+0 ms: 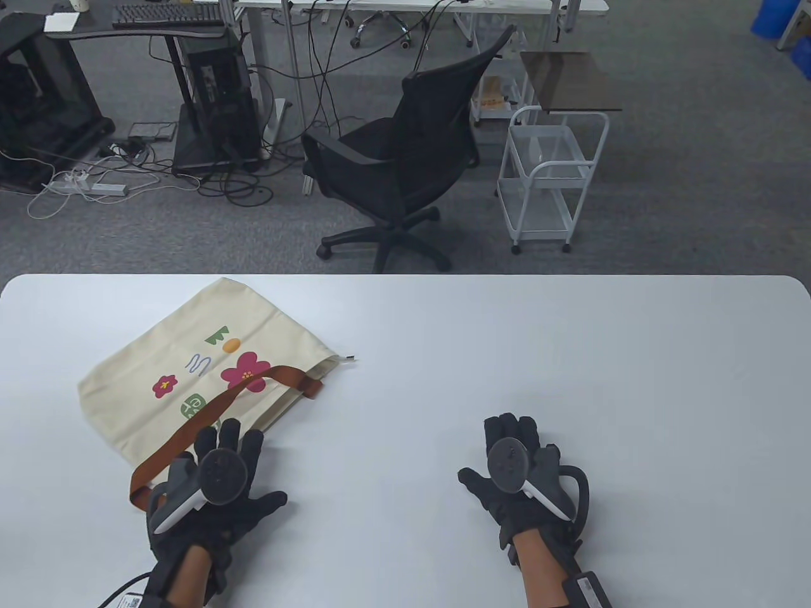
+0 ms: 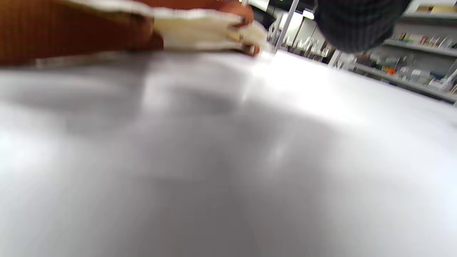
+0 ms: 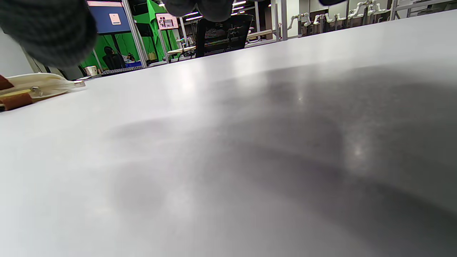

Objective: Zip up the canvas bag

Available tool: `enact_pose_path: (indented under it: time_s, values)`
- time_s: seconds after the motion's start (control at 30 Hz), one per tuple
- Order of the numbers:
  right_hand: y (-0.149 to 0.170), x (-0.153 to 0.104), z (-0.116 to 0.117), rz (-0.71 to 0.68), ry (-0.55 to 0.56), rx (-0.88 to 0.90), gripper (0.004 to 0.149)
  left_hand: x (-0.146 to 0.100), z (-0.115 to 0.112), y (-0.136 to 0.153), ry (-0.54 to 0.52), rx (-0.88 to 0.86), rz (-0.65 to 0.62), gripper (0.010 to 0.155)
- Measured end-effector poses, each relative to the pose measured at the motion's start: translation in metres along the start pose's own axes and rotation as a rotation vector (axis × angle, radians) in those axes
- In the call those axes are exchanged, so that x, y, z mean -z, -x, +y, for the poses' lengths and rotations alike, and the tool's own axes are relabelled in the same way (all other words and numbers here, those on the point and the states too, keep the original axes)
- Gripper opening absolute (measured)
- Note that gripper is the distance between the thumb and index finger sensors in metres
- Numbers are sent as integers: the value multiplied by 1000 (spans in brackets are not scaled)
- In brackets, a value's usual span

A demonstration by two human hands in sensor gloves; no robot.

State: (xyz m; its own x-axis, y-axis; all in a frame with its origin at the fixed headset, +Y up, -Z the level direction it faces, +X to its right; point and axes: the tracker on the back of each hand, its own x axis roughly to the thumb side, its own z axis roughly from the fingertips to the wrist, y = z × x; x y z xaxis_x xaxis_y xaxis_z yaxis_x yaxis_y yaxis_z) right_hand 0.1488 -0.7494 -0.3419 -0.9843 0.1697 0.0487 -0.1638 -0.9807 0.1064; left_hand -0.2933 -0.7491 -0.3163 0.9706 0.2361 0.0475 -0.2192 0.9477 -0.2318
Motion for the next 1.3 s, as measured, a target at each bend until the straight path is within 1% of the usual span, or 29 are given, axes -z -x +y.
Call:
enact_pose_path:
  time_s: [0.07, 0.13, 0.17, 0.23, 0.3, 0.4, 0.47, 0.53, 0.57, 0.6, 0.63, 0.73, 0.77, 0.87, 0.97, 1.0, 1.03, 1.07, 1.1, 1.17, 1.2, 1.3]
  values:
    - [-1, -2, -2, -7, 12, 12, 91, -1, 12, 4, -59, 0, 21, 106]
    - [0, -3, -4, -9, 18, 24, 91, 7, 22, 12, -31, 43, 70, 109]
    - [1, -4, -5, -10, 22, 37, 90, 14, 27, 20, -26, 57, 111, 110]
    - [5, -5, -6, -8, 22, 54, 90, 28, 31, 31, 4, 72, 174, 112]
    - [8, -5, -5, -6, 15, 84, 90, 37, 29, 36, 19, 91, 228, 112]
    - [15, -8, -5, 0, 15, 128, 89, 52, 15, 37, 66, 157, 248, 112]
    - [20, -8, -5, 12, 14, 147, 89, 61, 4, 39, 114, 193, 285, 111]
    - [22, -8, -5, 20, 20, 162, 88, 67, 0, 43, 122, 207, 309, 109]
    - [23, -8, -5, 22, 16, 165, 88, 69, -1, 46, 121, 179, 313, 109]
    - [24, -9, -4, 21, 16, 174, 88, 71, -3, 49, 112, 127, 324, 108]
    - [24, -9, -3, 18, 13, 188, 87, 72, -4, 51, 103, 115, 333, 106]
    - [23, -9, -3, 15, 8, 210, 86, 75, -1, 54, 21, 214, 342, 102]
    - [23, -9, -3, 15, 11, 202, 86, 76, 0, 54, 5, 209, 346, 100]
    - [23, -9, -3, 20, 19, 199, 85, 79, 3, 54, -31, 191, 356, 87]
    - [25, -8, -1, 28, 12, 205, 84, 83, 10, 51, -109, 263, 362, 71]
    - [26, -8, -1, 30, 4, 211, 84, 83, 15, 51, -151, 289, 375, 64]
    - [26, -7, 0, 29, -3, 219, 83, 83, 18, 53, -185, 279, 385, 56]
    - [27, -7, 0, 25, -6, 229, 83, 84, 21, 55, -199, 220, 381, 52]
    - [28, -7, 0, 22, -4, 237, 83, 83, 25, 57, -178, 156, 389, 49]
    - [28, -8, -1, 22, 0, 243, 82, 81, 36, 58, -169, 76, 379, 47]
    - [28, -8, -2, 22, 2, 243, 82, 79, 42, 56, -184, 47, 370, 47]
    - [29, -8, -2, 24, 5, 247, 82, 66, 72, 41, -276, -32, 329, 46]
